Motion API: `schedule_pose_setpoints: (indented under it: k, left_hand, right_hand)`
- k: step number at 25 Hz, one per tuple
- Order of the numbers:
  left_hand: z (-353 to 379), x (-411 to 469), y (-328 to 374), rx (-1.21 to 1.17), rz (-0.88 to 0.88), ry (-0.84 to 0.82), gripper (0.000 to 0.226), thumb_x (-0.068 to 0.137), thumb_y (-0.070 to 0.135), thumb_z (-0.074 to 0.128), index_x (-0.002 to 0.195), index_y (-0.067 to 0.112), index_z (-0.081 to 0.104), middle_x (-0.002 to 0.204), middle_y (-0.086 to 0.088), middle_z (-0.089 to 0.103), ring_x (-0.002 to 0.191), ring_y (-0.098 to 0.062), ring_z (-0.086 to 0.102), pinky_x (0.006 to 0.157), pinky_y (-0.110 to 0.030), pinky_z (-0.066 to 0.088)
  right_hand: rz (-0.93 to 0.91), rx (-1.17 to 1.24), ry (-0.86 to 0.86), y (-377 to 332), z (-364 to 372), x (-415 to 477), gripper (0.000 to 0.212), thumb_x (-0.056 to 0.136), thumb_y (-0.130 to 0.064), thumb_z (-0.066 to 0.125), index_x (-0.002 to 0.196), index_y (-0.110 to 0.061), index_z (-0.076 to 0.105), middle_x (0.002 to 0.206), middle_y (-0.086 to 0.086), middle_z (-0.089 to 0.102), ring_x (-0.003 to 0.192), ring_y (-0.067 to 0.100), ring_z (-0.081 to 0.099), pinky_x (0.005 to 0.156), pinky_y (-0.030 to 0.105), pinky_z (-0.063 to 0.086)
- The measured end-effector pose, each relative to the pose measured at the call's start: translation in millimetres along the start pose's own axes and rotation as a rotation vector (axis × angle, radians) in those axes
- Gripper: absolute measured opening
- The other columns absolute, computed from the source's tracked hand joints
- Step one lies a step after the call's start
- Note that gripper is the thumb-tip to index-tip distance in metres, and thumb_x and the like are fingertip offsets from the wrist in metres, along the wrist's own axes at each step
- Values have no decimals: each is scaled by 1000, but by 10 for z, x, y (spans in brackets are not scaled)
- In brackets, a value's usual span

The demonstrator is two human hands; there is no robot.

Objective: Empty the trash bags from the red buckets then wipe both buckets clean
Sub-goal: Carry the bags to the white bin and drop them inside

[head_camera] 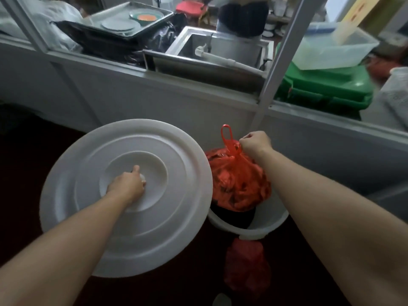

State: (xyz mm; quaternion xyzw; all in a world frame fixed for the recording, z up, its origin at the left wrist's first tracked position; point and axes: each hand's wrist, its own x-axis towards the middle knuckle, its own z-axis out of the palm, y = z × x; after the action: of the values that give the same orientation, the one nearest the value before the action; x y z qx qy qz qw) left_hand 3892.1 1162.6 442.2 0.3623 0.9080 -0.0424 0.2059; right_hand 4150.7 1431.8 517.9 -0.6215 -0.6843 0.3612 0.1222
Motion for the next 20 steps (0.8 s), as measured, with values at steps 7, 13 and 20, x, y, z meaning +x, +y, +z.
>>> schedule_pose_setpoints:
  k: [7,13,20]
  left_hand:
    - [1107,432,543,-1,-1,-100,34,101,35,46,127,16,38,115,-23,64,105,-39,61,83,-41,47]
    - [1760,749,684,39,-28,-122,45,99,41,46,136,18,36,114,-20,65,104,-39,62,80,-42,46]
    - [2200,982,563,59,-34,-120,38,98,41,49,124,17,38,110,-23,61,101,-42,61,83,-45,49]
  right_hand:
    - [169,31,-27,1373,378,716,11,87,-19,67,87,-14,77,95,10,76,100,29,69,86,33,55]
    - [236,31,-30,2231,847,1019,11,87,-21,69,82,-15,75,94,12,76,99,30,68,85,30,50]
    - [264,95,-159,2875,1467,1176,17,90,-17,62,74,-23,64,87,13,69,97,41,69,86,49,55]
